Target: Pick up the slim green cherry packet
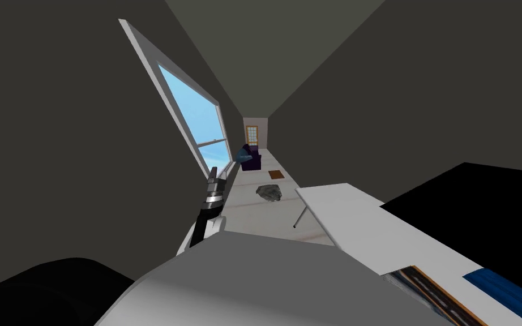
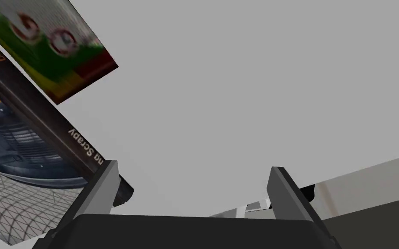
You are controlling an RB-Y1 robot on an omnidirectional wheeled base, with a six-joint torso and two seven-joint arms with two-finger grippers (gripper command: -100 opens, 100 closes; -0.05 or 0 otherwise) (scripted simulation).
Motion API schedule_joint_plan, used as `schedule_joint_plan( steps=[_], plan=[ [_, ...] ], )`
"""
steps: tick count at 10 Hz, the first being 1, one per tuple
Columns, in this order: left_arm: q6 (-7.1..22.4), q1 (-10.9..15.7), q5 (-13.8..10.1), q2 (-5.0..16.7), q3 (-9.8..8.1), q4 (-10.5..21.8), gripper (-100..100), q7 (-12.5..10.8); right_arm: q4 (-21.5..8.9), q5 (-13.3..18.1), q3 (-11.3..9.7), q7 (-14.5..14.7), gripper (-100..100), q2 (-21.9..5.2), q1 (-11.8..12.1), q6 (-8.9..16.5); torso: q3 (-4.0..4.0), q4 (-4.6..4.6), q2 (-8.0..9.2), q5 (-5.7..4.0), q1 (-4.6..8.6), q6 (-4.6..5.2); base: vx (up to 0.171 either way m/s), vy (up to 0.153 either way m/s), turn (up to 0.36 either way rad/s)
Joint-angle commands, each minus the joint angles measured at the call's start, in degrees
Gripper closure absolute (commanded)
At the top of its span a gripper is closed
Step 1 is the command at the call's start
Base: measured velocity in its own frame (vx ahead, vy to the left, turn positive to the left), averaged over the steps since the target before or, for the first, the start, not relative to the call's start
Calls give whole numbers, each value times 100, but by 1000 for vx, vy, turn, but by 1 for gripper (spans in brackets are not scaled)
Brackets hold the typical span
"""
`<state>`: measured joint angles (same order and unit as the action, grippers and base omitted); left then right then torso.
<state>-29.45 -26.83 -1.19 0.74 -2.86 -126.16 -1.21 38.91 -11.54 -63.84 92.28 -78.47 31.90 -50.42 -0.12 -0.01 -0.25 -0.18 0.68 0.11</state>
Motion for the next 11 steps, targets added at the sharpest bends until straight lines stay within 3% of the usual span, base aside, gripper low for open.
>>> schedule_joint_plan(
  steps=[1,6,8,9,10,11],
  plan=[
    [0,0,0,0,0,0,0,0,-84,-19,-141,286,-100,-53,-37,102,0,0,0,0,0,0,18,-184,233],
    [0,0,0,1,0,0,0,0,-513,41,-552,901,-100,134,-283,273,0,0,0,-4,20,-3,-3,-199,247],
    [0,0,0,1,-1,0,0,0,-593,71,-678,1062,-100,303,-369,341,8,3,14,-8,29,2,-57,-221,153],
    [0,0,0,1,-1,0,0,0,-663,81,-650,986,-100,289,-371,273,12,5,20,-8,21,3,-28,-90,32],
    [0,-1,0,0,0,0,0,0,-674,85,-659,1002,0,299,-378,276,8,4,12,0,-19,6,-5,-19,-1],
    [0,-1,0,-1,1,0,0,0,-725,174,-599,954,-100,483,-444,427,3,1,4,9,-49,6,-33,-17,68]
  ],
)
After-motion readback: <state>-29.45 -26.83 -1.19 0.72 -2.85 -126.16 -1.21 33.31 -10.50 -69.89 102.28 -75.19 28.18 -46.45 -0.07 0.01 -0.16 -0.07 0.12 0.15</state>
